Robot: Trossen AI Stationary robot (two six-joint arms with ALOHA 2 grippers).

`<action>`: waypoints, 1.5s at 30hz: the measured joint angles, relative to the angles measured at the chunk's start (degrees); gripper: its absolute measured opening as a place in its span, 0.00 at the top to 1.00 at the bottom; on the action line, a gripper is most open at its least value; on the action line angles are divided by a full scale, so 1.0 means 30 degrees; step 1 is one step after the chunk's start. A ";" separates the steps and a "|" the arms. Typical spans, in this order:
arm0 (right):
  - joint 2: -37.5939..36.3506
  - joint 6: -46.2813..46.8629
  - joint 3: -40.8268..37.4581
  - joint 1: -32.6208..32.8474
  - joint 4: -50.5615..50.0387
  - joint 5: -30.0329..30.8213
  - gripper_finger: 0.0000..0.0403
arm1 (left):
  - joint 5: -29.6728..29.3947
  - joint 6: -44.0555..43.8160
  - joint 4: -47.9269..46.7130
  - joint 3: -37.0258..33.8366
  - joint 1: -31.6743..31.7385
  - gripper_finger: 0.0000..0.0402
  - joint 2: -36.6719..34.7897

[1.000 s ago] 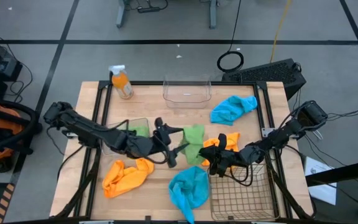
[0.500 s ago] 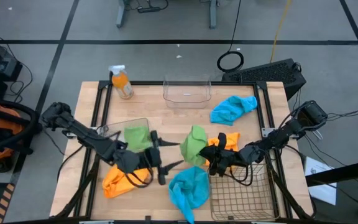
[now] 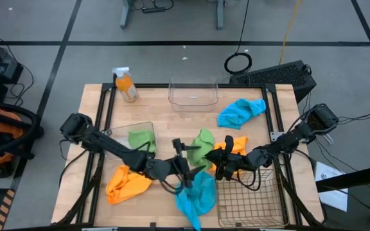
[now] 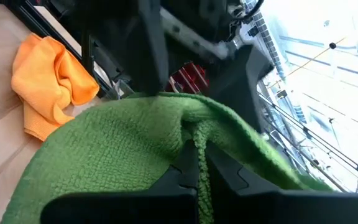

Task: Sort microfiber towel by color & place in baskets
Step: Put the green microfiber towel into the bottom transparent bin

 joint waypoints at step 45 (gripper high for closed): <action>-0.0082 0.2740 -0.0010 0.0029 -0.1299 0.2049 0.72 | -0.0971 -0.4687 -1.1048 0.0007 -0.0439 0.92 -0.2752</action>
